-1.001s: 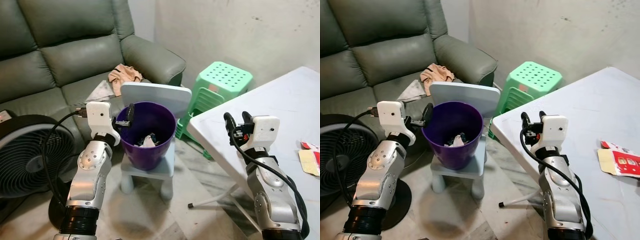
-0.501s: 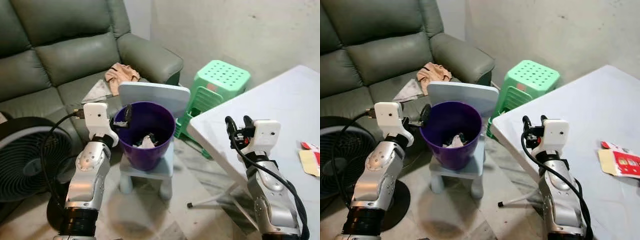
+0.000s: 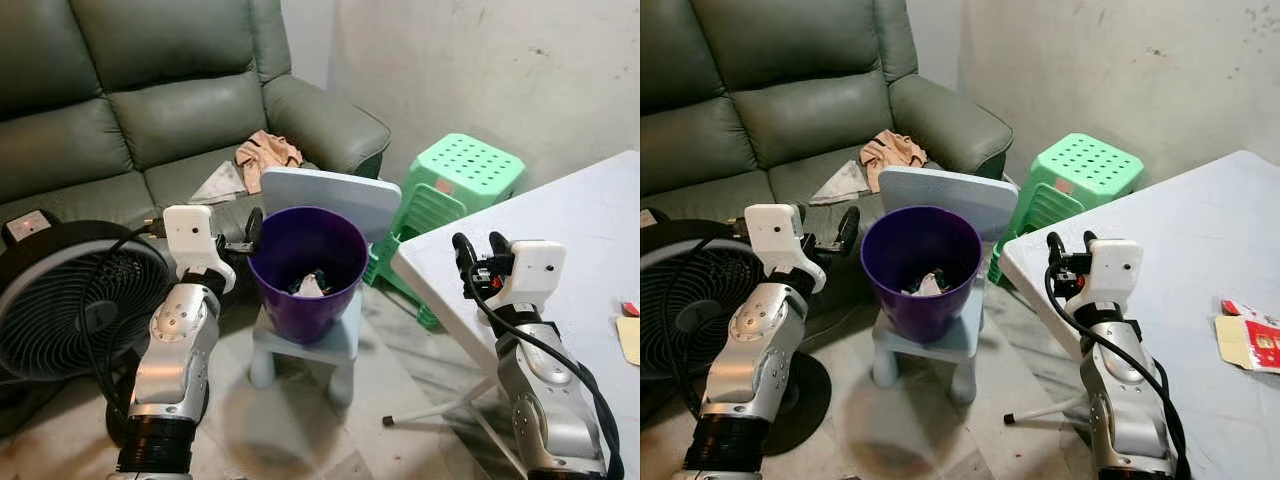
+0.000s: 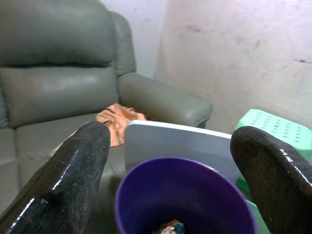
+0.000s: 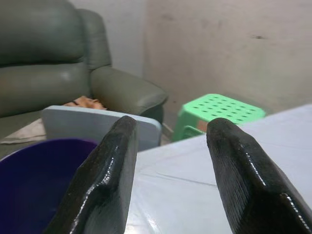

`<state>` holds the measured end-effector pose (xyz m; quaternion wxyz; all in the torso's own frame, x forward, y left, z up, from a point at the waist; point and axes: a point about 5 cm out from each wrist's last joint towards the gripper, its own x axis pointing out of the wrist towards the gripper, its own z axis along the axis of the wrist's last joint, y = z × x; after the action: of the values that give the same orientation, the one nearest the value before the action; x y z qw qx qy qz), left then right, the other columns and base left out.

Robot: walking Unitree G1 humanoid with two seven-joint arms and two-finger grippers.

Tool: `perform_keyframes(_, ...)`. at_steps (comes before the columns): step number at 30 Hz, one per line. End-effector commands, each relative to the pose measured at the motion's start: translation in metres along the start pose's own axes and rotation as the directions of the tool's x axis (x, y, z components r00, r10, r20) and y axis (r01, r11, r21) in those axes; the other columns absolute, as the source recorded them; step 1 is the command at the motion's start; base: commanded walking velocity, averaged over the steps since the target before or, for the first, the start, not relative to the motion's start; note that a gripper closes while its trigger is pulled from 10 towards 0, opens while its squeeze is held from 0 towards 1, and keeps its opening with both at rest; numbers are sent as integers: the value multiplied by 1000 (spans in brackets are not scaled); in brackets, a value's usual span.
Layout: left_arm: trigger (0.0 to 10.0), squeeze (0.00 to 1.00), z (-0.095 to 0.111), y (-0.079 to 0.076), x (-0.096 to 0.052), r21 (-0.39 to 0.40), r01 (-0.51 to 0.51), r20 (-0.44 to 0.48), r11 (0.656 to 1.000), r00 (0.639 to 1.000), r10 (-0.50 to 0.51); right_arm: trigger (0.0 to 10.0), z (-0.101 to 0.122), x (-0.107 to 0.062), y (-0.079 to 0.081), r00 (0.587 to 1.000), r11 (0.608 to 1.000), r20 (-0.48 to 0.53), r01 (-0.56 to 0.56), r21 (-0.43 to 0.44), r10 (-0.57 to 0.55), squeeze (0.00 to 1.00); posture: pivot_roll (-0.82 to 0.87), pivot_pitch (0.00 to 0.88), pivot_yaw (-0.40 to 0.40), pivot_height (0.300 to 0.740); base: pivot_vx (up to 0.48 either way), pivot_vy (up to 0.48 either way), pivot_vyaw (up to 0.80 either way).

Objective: Picking trash to rubbish bin

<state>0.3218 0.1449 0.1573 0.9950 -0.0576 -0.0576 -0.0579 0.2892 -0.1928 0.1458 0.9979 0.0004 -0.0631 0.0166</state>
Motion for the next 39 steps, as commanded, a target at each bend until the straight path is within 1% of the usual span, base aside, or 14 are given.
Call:
perform_keyframes(1, 10000, 0, 2, -1, 4, -4, 5, -7, 1000, 1000, -5, 10000, 3, 3, -5, 999, 999, 5, 39, 0, -39, 0, -31, 62, -13, 740, 0, 0, -769)
perform_keyframes(3, 10000, 0, 3, 0, 5, -5, 5, -7, 1000, 1000, -5, 10000, 3, 4, -4, 999, 999, 1, 38, -1, -38, 0, -30, 64, -14, 740, 0, 0, -769)
perform_keyframes(5, 10000, 0, 3, 1, 3, 9, 10, -20, 1000, 1000, -9, 10000, 3, 2, 2, 1000, 1000, 3, 9, 2, -9, 0, -25, 80, -11, 740, 0, 127, -769)
perform_keyframes(10, 10000, 0, 0, 6, 0, -6, -15, -37, 1000, 999, 15, 10000, -2, 0, 3, 1000, 1000, -22, 13, 11, -12, 0, -17, 87, -13, 740, 0, 451, -770)
perform_keyframes(13, 10000, 0, 2, 7, -1, -9, -25, -23, 1000, 999, 25, 10000, -3, -1, 4, 1000, 1000, -29, 8, 12, -8, 0, -7, 98, -17, 740, 0, 0, -771)
perform_keyframes(18, 10000, 0, 1, 6, -2, -25, -35, -44, 999, 998, 34, 10000, -4, 0, 4, 999, 1000, -31, 14, 8, -14, 0, -2, 101, -20, 740, 0, 0, -769)
perform_keyframes(21, 10000, 0, 0, 7, -5, -43, -46, -54, 998, 998, 44, 10000, -6, -1, 7, 999, 1000, -45, 11, 13, -11, 0, 3, 106, -25, 740, 0, 0, -769)
perform_keyframes(22, 10000, 0, 0, 8, -5, -37, -44, -57, 998, 997, 42, 10000, -6, -1, 9, 999, 1000, -44, 7, 14, -6, 0, 3, 116, -25, 740, 0, 0, -769)
perform_keyframes(25, 10000, 0, 0, 5, -7, -24, -27, -58, 999, 998, 25, 10000, -7, -3, 12, 999, 1000, -51, -5, 17, 5, 0, 7, 109, -28, 740, 0, 0, -769)
perform_keyframes(28, 10000, 0, 0, 4, -8, -29, -25, -66, 999, 998, 23, 10000, -9, -4, 14, 998, 1000, -61, -7, 21, 8, 0, 7, 112, -27, 740, 0, 0, -769)
perform_keyframes(29, 10000, 0, 0, 2, -9, -9, -10, -64, 1000, 998, 10, 10000, -9, -5, 14, 998, 1000, -57, -9, 20, 10, 0, 8, 106, -25, 740, 0, 0, -769)
perform_keyframes(32, 10000, 0, -4, 2, -12, -23, -18, -94, 1000, 995, 15, 10000, -10, -6, 13, 998, 1000, -61, 1, 16, 0, 0, 8, 115, -27, 740, 0, 0, -769)
perform_keyframes(35, 10000, 0, -3, 0, -14, 5, 7, -82, 1000, 997, -6, 10000, -10, -7, 15, 998, 1000, -66, -6, 24, 7, 0, 5, 111, -27, 740, 0, 0, -769)
perform_keyframes(39, 10000, 0, -4, -3, -14, 6, 10, -89, 1000, 996, -10, 10000, -12, -9, 16, 997, 1000, -71, -12, 17, 13, 0, 4, 100, -29, 740, 0, 0, -769)
